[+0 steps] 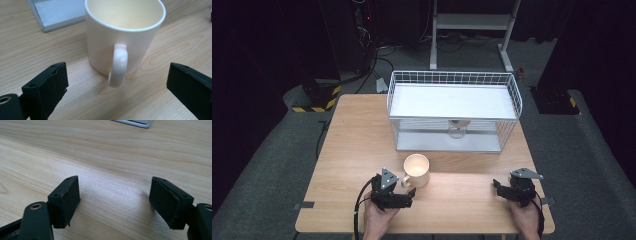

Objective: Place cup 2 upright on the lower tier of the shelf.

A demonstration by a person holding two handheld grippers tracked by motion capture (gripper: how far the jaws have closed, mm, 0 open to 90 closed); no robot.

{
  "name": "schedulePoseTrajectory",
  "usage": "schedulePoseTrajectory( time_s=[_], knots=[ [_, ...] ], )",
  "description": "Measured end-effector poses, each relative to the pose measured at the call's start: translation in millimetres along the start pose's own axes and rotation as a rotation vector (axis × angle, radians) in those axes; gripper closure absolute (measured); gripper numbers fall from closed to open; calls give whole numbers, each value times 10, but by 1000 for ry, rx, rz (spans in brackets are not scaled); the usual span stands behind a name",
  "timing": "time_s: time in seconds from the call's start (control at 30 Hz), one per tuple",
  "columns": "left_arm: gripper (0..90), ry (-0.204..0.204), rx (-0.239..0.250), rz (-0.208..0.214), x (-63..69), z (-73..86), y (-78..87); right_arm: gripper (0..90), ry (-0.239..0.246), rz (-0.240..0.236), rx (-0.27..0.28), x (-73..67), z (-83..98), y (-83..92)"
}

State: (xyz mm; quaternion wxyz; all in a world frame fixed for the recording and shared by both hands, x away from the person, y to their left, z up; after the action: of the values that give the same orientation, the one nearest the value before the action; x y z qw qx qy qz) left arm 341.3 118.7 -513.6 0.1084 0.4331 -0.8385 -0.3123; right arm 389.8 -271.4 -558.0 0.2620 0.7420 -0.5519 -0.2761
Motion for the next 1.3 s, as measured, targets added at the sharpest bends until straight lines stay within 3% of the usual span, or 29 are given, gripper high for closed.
schedulePoseTrajectory(
  time_s=[0.8,1.3],
  knots=[
    [3,-39,-1,-1,-15,-322,-301,244,2,-1,0,-4,3,3],
    [14,-31,-6,8,-26,-413,-465,244,1,-1,-1,-5,4,4]
  ],
)
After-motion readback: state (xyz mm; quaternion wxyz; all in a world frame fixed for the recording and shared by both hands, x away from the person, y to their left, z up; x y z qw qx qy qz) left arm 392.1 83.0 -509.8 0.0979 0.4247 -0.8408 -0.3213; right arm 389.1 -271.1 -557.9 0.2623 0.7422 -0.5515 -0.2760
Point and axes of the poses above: each handheld gripper's, and its own axes: y roughly backward along the jaws, z roughly out of its underside, x roughly to its right, the point moved 5 cm from there along -y, roughly forward along the jaws, and after that the axes turned 11 degrees about -y, right-handed, at the moved point
